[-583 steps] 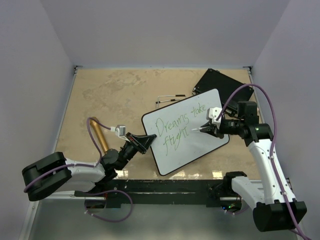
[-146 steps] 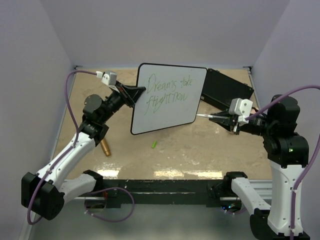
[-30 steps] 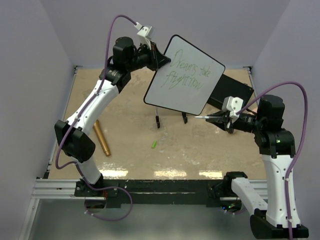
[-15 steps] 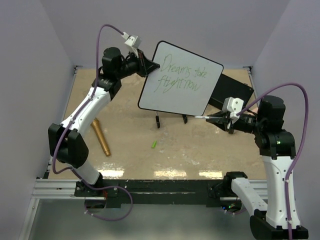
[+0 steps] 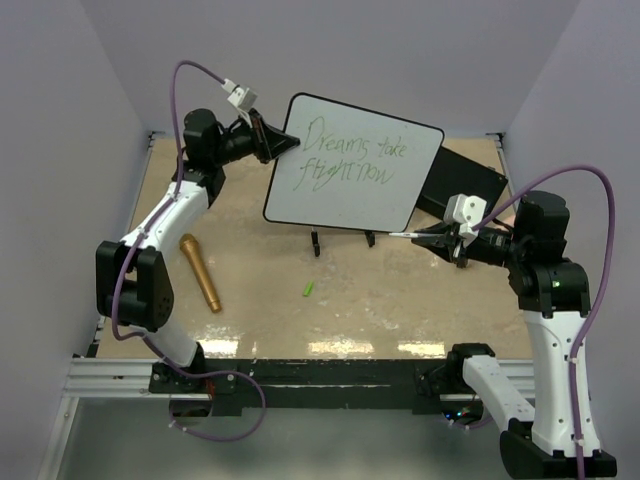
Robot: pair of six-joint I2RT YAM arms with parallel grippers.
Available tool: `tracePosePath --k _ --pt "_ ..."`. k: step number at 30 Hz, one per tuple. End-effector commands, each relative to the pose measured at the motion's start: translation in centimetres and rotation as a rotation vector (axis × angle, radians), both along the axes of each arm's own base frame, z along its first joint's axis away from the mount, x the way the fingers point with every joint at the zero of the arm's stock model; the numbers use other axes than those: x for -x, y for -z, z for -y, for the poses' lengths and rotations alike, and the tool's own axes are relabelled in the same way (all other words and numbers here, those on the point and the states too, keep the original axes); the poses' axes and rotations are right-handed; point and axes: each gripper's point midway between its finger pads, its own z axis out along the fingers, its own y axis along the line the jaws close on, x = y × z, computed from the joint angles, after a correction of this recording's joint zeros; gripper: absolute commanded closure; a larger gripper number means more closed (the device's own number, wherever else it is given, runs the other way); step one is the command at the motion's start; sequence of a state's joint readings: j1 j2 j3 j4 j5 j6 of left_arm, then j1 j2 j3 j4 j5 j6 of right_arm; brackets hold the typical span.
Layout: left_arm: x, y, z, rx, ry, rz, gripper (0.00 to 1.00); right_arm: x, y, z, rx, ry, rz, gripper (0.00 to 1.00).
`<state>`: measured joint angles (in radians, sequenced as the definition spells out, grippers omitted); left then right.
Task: Write a sentence on the whiteboard
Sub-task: Put down the whiteboard on the whiteboard stand.
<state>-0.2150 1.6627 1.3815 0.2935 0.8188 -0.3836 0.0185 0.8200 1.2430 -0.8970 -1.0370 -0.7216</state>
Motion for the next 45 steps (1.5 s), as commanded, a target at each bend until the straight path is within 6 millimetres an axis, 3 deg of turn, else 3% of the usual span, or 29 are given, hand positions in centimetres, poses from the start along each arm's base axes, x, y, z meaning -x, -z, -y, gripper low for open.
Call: tracePosePath --k 1,20,26,27,41,45 --pt "-1.8 4.0 -2.2 -0.106 -0.009 0.147 1.0 -0.3 -0.4 0.0 -0.004 0.006 0.021 1.0" --pt "-2.3 12.4 -7.4 -0.083 -0.029 0.166 1.0 -0.4 -0.3 0.0 -0.004 0.006 0.015 1.0" --pt "-2.0 13.3 -8.3 -0.052 -0.022 0.188 1.0 -0.5 -0.2 0.0 -0.004 0.007 0.012 1.0" --pt "-2.4 13.5 -9.4 -0.057 -0.046 0.186 1.0 -0.5 -0.3 0.0 -0.004 0.009 0.014 1.0" --pt "-1.9 17.3 -10.7 -0.124 -0.08 0.177 1.0 -0.5 -0.3 0.0 -0.005 0.008 0.014 1.0" --pt "-2.2 17.0 -11.0 -0.124 -0.107 0.179 0.89 -0.4 -0.3 0.0 -0.006 0.005 0.014 1.0"
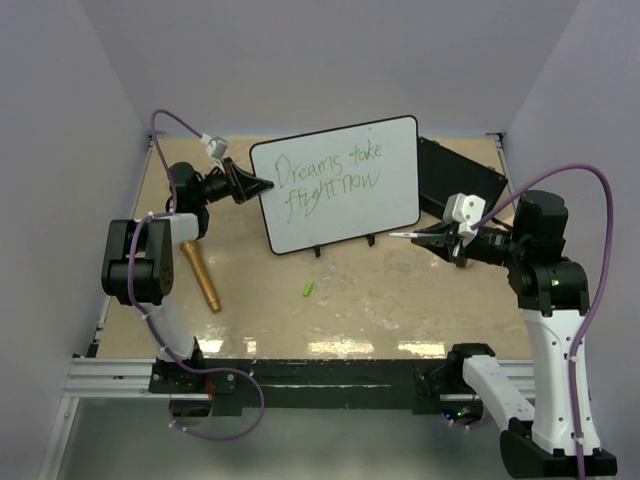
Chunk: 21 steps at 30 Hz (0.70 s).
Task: Write a sentence on the whiteboard
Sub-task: Put down the whiteboard on the whiteboard stand.
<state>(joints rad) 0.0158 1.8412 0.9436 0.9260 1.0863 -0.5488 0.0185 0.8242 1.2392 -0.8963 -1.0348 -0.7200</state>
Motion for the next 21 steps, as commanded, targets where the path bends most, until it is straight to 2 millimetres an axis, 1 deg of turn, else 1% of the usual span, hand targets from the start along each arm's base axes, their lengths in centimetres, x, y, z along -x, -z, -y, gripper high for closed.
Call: tracePosePath --k 1,3,4,9,11,15,17,21 --pt "-3.1 1.9 -3.1 -0.202 -0.148 0.305 0.83 -0.2 -0.5 0.0 -0.007 0.003 0.025 1.0" --pt "-3.2 1.6 -3.2 -0.199 -0.153 0.306 0.79 -0.2 -0.5 0.0 -0.007 0.003 0.022 1.0" --pt "-3.2 1.4 -3.2 -0.195 -0.152 0.304 0.74 -0.2 -0.5 0.0 -0.007 0.003 0.024 1.0" --pt "-3.3 1.4 -3.3 -0.187 -0.157 0.292 0.66 -0.2 -0.5 0.0 -0.008 0.003 0.024 1.0" --pt "-3.2 1.5 -3.3 -0.186 -0.155 0.285 0.61 -0.1 -0.6 0.0 -0.008 0.003 0.026 1.0" --pt "-3.2 1.2 -3.4 -0.184 -0.165 0.29 0.56 -0.1 -0.6 0.0 -0.009 0.005 0.026 1.0" --pt "-3.3 1.0 -3.5 -0.183 -0.174 0.293 0.47 -0.1 -0.6 0.0 -0.009 0.004 0.024 1.0" --pt "-3.4 0.6 -3.9 -0.185 -0.205 0.295 0.38 -0.1 -0.6 0.0 -0.009 0.005 0.026 1.0"
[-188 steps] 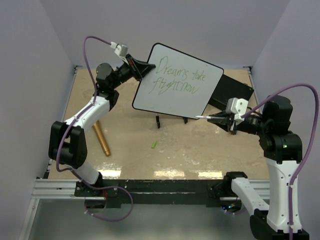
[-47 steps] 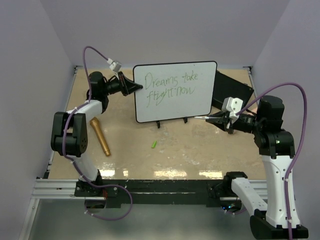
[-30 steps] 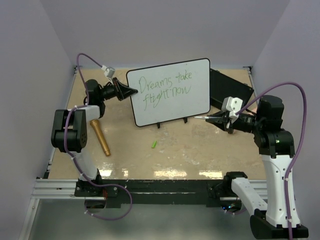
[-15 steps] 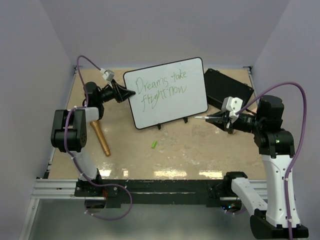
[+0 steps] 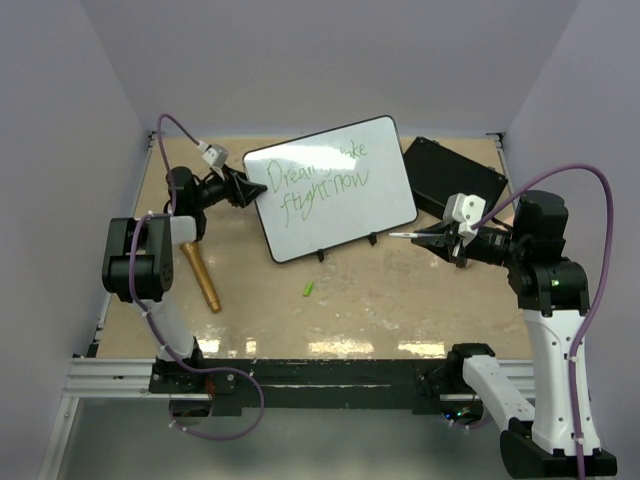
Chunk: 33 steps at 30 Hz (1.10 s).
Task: Write a sentence on the whiteboard
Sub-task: Put down the whiteboard on the whiteboard stand, then pick up the pen cap from the center of the board.
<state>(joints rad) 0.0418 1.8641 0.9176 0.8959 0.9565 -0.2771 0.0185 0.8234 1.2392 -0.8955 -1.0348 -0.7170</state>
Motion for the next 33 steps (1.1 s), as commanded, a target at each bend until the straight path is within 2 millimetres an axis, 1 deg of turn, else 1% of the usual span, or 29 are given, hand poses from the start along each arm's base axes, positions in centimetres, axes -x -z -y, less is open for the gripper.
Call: tracePosePath --k 1,3,4,5,6,9,11,13,17,18,19,20,21,22,23,24,26,27,28,29,30,31,32,33 --pt "-0.6 -2.3 -1.0 -0.046 -0.046 0.149 0.36 -0.1 -0.6 0.0 -0.007 0.003 0.026 1.0" --pt "-0.6 -2.4 -1.2 -0.046 -0.056 0.15 0.35 -0.1 -0.6 0.0 -0.007 0.005 0.027 1.0" --pt "-0.6 -2.7 -1.2 -0.046 -0.062 0.156 0.31 -0.1 -0.6 0.0 -0.007 0.005 0.029 1.0" --pt "-0.6 -2.7 -1.3 -0.046 -0.068 0.153 0.29 -0.1 -0.7 0.0 -0.007 0.005 0.032 1.0" --pt "-0.6 -2.8 -1.3 -0.046 -0.071 0.156 0.25 0.0 -0.6 0.0 -0.007 0.006 0.03 1.0" --pt "-0.6 -3.0 -1.6 -0.045 -0.093 0.159 0.22 0.0 -0.7 0.0 -0.007 0.006 0.035 1.0" --pt "-0.6 -3.6 -1.8 -0.04 -0.101 0.169 0.07 0.0 -0.7 0.0 -0.007 0.006 0.032 1.0" --pt "-0.5 -4.1 -1.9 -0.026 -0.114 0.17 0.01 0.0 -0.7 0.0 -0.007 0.006 0.032 1.0" --pt "-0.3 -5.8 -3.4 0.024 -0.181 0.183 0.0 0.0 -0.7 0.0 -0.005 0.009 0.035 1.0" --pt "0.2 -6.3 -3.8 0.039 -0.203 0.183 0.0 -0.1 -0.7 0.1 -0.004 0.01 0.035 1.0" --pt "0.4 -6.7 -4.7 0.061 -0.236 0.168 0.0 0.0 -0.8 0.1 -0.003 0.009 0.037 1.0" --pt "0.9 -6.3 -5.3 0.072 -0.269 0.137 0.0 0.0 -0.8 0.0 -0.003 0.006 0.039 1.0" --pt "1.3 -7.8 -6.1 0.083 -0.311 0.158 0.0 0.0 -0.8 0.0 -0.003 0.006 0.039 1.0" --pt "1.5 -8.2 -7.1 0.096 -0.347 0.149 0.0 -0.1 -0.8 0.1 -0.003 0.007 0.042 1.0" --pt "1.9 -7.7 -7.7 0.106 -0.379 0.098 0.0 0.0 -0.8 0.0 -0.003 0.006 0.042 1.0" --pt "2.5 -8.9 -8.3 0.124 -0.413 0.092 0.0 0.1 -0.7 0.0 -0.004 0.005 0.043 1.0" --pt "3.7 -9.1 -8.7 0.216 -0.417 -0.006 0.0 0.4 -0.8 0.0 -0.006 0.0 0.049 1.0" --pt "5.1 -10.3 -7.8 0.246 -0.347 -0.005 0.0 0.5 -0.9 -0.1 -0.011 -0.008 0.051 1.0" --pt "6.3 -11.0 -7.6 0.328 -0.315 -0.048 0.0 0.5 -0.9 -0.1 -0.012 -0.007 0.051 1.0" --pt "7.6 -12.5 -6.9 0.356 -0.267 -0.005 0.0 0.5 -0.8 -0.2 -0.013 -0.012 0.046 1.0" --pt "9.8 -12.9 -5.6 0.367 -0.192 -0.011 0.0 0.6 -0.6 -0.3 -0.017 -0.017 0.04 1.0" --pt "11.1 -13.7 -4.4 0.405 -0.138 -0.045 0.0 0.5 -0.7 -0.4 -0.022 -0.024 0.045 1.0" --pt "11.8 -13.2 -3.6 0.415 -0.124 -0.129 0.01 0.4 -0.5 -0.4 -0.029 -0.026 0.033 1.0" --pt "13.4 -15.0 -2.6 0.397 -0.113 -0.104 0.01 0.4 0.1 -0.5 -0.035 -0.031 0.017 1.0"
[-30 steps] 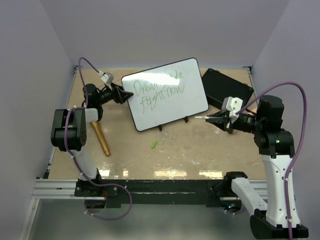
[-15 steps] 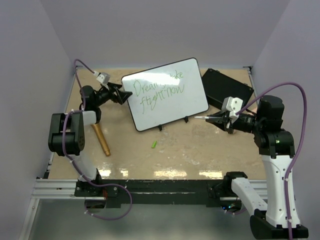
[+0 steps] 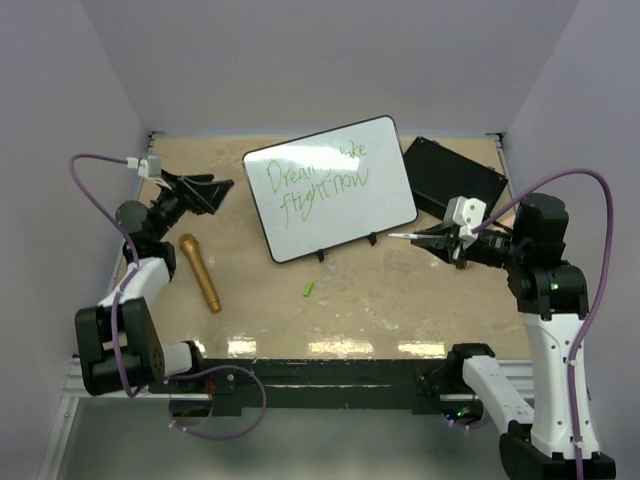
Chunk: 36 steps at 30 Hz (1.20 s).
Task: Write a sentence on the whiteboard
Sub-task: Pick up the pen cap from the center of the board.
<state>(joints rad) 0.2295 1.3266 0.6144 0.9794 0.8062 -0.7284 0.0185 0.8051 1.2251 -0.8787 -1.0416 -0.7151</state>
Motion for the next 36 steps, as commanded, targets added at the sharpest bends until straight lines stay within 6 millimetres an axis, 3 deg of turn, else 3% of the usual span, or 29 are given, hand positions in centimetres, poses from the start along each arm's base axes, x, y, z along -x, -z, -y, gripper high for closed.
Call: tracePosePath --k 1,2,3,4,5,6,7,9,10,12,13,16,17,18,21,25,33,36 --pt "6.6 -3.3 7.1 -0.009 0.221 -0.017 0.01 -0.1 0.2 -0.6 -0.037 -0.033 0.004 1.0" --pt "7.2 -1.6 8.3 -0.06 0.196 -0.17 0.01 -0.2 0.4 -0.6 -0.047 -0.033 -0.015 1.0" --pt "7.6 -2.9 8.6 -0.118 0.082 -0.122 0.0 -0.4 0.9 -0.7 -0.056 -0.035 -0.032 1.0" --pt "10.0 -2.7 12.4 -0.181 0.165 -0.1 0.01 -0.8 0.8 -0.8 -0.063 -0.039 -0.022 1.0" --pt "11.4 -1.3 13.1 -0.207 0.171 -0.185 0.02 -0.9 1.3 -1.0 -0.082 -0.043 -0.055 1.0" --pt "12.2 -1.3 12.7 -0.201 0.102 -0.21 0.05 -1.3 1.6 -1.1 -0.094 -0.043 -0.076 1.0" --pt "14.5 0.0 14.6 -0.218 0.157 -0.253 0.07 -1.9 1.3 -1.2 -0.12 -0.039 -0.079 1.0" --pt "15.9 2.9 15.1 -0.218 0.127 -0.34 0.15 -2.9 2.9 -1.5 -0.145 -0.044 -0.134 1.0" --pt "17.8 4.5 16.8 -0.254 0.189 -0.381 0.17 -3.8 3.1 -1.5 -0.154 -0.041 -0.131 1.0" --pt "18.8 9.1 17.5 -0.366 0.158 -0.518 0.19 -4.7 4.5 -1.6 -0.157 -0.036 -0.166 1.0" --pt "21.0 10.3 19.2 -0.423 0.214 -0.531 0.19 -5.6 5.4 -1.5 -0.15 -0.033 -0.194 1.0" --pt "22.7 14.3 20.9 -0.601 0.188 -0.595 0.19 -6.3 6.4 -1.5 -0.145 -0.034 -0.212 1.0" --pt "22.7 14.8 21.0 -0.652 0.173 -0.612 0.19 -6.4 6.6 -1.5 -0.148 -0.032 -0.217 1.0" --pt "22.6 16.8 20.8 -0.736 0.139 -0.643 0.19 -6.4 6.8 -1.5 -0.147 -0.029 -0.219 1.0" --pt "22.0 18.7 20.5 -0.866 0.098 -0.652 0.2 -6.6 7.3 -1.3 -0.137 -0.014 -0.214 1.0" --pt "20.9 19.6 20.5 -0.938 0.076 -0.632 0.22 -6.7 7.8 -1.2 -0.123 -0.007 -0.217 1.0" --pt "17.6 21.4 21.3 -0.879 0.194 -0.702 0.48 -6.4 8.1 -1.1 -0.116 -0.01 -0.219 1.0" --pt "16.2 21.1 21.4 -0.891 0.186 -0.702 0.49 -6.3 8.1 -1.1 -0.114 -0.011 -0.215 1.0"
